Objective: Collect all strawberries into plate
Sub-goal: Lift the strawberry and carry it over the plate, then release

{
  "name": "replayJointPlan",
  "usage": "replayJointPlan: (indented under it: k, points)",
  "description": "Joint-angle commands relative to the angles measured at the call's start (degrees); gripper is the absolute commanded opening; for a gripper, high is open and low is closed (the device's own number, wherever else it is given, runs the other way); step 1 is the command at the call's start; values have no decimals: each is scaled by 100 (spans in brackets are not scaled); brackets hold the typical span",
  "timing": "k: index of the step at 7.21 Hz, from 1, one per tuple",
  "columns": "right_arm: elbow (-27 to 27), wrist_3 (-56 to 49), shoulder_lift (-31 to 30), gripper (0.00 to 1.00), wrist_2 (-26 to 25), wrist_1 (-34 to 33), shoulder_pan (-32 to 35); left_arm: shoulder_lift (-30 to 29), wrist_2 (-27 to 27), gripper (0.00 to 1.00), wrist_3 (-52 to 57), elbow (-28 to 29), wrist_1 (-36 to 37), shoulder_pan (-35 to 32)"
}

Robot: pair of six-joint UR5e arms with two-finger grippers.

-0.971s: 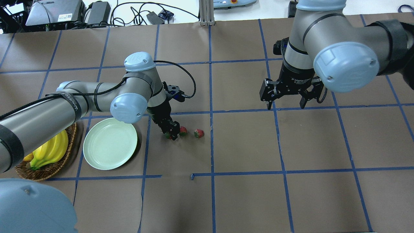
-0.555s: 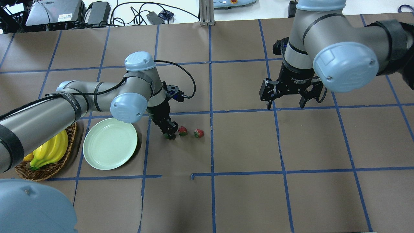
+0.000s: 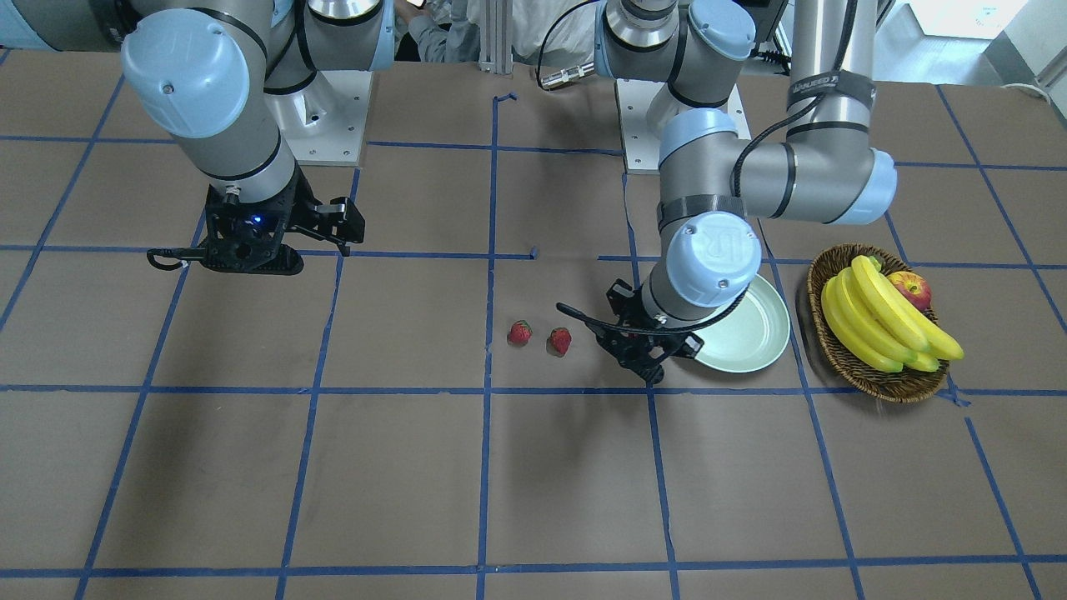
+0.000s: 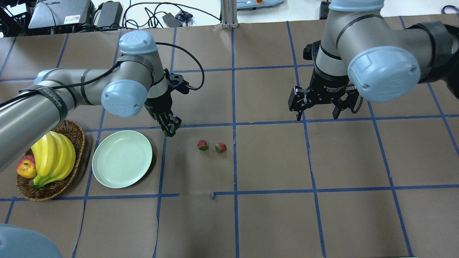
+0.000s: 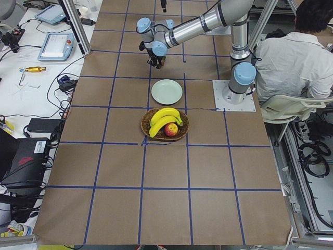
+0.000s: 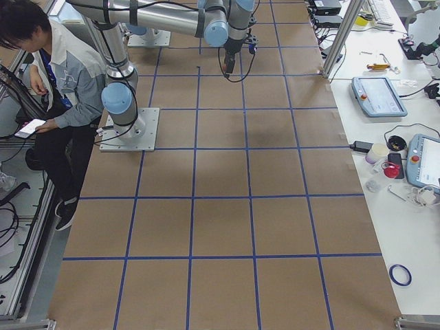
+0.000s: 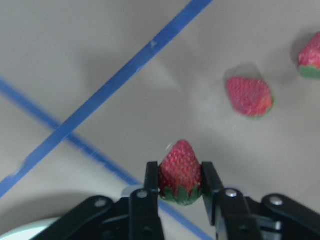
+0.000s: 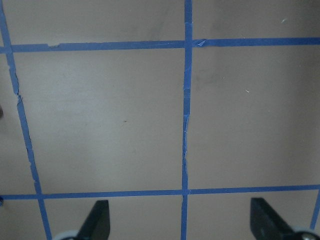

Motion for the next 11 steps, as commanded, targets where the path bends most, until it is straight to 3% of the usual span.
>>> replayJointPlan:
  k: [1, 2, 4, 7, 8, 9, 10, 11]
  points:
    - [-1, 5, 0, 100, -5, -7, 0, 212, 434, 0, 638, 57, -289, 842]
    - [-1, 5, -8, 100, 3, -7, 0, 212, 932, 0, 755, 22, -289, 1176]
    - [-1, 14, 0, 100, 3, -16, 0, 90, 1017, 0, 1150, -65, -280, 1722]
    - [8, 32, 0, 100, 30, -68, 0, 28, 982, 0, 1108, -540, -201, 1760]
    - [8, 32, 0, 100, 47, -68, 0, 1, 964, 28, 1108, -567, -201, 1760]
    - [8, 6, 9, 100, 39, -68, 0, -25, 981, 43, 1117, -567, -201, 1760]
    - [8, 5, 18, 100, 39, -77, 0, -34, 981, 82, 1117, -567, -201, 1760]
    - [8, 5, 35, 100, 39, -77, 0, -17, 973, 100, 1099, -550, -201, 1760]
